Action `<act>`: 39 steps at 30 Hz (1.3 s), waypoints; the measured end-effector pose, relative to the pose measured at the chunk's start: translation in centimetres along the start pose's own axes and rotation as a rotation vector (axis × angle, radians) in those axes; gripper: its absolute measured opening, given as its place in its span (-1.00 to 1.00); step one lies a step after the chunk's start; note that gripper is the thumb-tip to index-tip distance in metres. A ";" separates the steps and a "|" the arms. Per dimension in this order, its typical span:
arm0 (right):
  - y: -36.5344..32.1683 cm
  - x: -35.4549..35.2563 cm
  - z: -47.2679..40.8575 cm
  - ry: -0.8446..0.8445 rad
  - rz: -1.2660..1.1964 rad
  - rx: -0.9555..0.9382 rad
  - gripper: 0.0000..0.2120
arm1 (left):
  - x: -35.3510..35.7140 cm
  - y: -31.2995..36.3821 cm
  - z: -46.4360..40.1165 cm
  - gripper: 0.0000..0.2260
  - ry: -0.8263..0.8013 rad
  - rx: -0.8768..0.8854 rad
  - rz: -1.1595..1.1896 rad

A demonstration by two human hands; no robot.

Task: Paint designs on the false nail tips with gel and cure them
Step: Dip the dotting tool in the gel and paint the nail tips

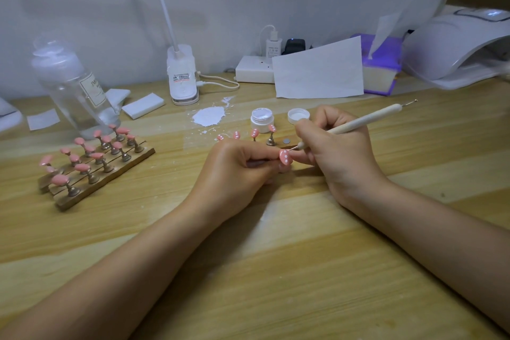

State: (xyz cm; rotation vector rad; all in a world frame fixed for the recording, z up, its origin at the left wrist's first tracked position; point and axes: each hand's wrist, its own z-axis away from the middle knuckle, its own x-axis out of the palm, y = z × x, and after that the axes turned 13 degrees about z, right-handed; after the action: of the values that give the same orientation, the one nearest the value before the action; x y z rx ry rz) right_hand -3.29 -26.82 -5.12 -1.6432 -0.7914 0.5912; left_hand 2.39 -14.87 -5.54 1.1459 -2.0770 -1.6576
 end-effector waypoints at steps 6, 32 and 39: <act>0.0 0.0 0.0 -0.006 0.010 0.005 -0.62 | 0.0 0.1 0.1 -0.87 -0.002 0.003 0.000; -1.5 -2.6 0.6 -0.086 0.373 -0.359 -0.71 | 0.0 1.7 0.9 -0.86 0.106 -0.069 0.286; -1.0 -2.4 1.1 -0.234 0.517 -0.472 -0.66 | -0.1 1.8 0.9 -0.83 0.095 0.017 0.231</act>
State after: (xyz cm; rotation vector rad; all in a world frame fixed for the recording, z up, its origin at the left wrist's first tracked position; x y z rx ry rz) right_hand -5.82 -27.80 -4.46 -2.2705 -0.7051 1.0313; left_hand 1.15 -14.12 -4.20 0.9298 -2.0782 -1.4531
